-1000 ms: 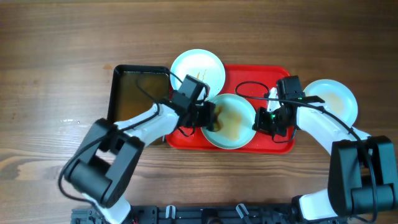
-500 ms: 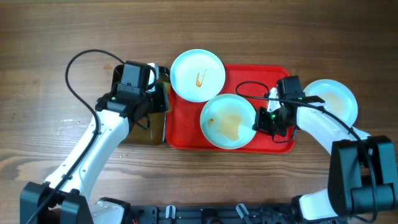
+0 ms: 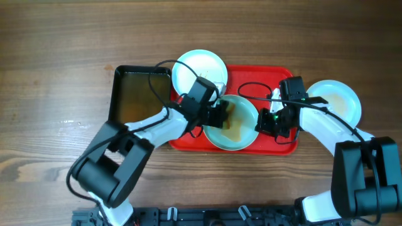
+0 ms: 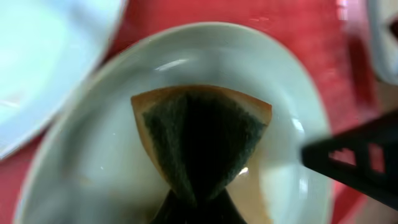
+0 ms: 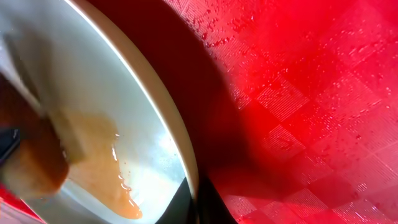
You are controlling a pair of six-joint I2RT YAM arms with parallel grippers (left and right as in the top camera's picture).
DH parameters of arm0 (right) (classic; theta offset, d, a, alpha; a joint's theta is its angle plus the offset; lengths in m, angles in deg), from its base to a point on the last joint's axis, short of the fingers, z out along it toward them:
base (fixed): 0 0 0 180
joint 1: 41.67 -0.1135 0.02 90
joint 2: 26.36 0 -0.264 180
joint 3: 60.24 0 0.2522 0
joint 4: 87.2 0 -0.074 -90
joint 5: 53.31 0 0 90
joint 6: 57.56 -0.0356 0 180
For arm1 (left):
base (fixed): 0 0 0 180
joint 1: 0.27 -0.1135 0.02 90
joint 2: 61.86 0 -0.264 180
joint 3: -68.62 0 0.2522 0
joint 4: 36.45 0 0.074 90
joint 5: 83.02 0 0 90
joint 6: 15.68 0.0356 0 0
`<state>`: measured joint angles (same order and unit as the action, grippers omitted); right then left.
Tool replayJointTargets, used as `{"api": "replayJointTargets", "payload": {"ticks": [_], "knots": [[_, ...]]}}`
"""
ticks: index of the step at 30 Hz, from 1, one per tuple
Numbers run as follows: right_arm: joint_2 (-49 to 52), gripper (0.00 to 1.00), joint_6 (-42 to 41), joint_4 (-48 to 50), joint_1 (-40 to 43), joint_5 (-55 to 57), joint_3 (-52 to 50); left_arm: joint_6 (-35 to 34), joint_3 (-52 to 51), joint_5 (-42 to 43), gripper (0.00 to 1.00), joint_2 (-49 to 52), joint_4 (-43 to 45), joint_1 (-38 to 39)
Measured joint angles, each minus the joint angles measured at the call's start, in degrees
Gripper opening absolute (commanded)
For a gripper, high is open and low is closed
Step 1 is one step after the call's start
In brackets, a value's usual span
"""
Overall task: Clean dirty plates on tray and stack at the side
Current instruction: 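Wipe the held plate with the sponge using the left gripper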
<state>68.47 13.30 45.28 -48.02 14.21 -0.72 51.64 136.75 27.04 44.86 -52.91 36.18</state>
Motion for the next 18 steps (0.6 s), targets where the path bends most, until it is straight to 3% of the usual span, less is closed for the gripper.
{"api": "replayJointTargets", "payload": {"ticks": [8, 12, 15, 18], "knots": [[0.0, 0.04, 0.0, 0.1, 0.0, 0.0, 0.0, -0.4, 0.3, -8.5, 0.04, 0.3, -0.6, 0.6], [0.0, 0.04, 0.0, 0.2, -0.2, 0.0, 0.0, -0.3, 0.6, -11.7, 0.04, -1.7, -6.3, 0.6], [0.0, 0.04, 0.0, 0.2, -0.2, 0.0, 0.0, 0.1, 0.5, -14.3, 0.04, -4.1, -8.3, 0.6], [0.0, 0.04, 0.0, 0.2, -0.2, 0.0, 0.0, 0.6, 0.2, -15.8, 0.04, -13.2, -12.3, -0.7]]}}
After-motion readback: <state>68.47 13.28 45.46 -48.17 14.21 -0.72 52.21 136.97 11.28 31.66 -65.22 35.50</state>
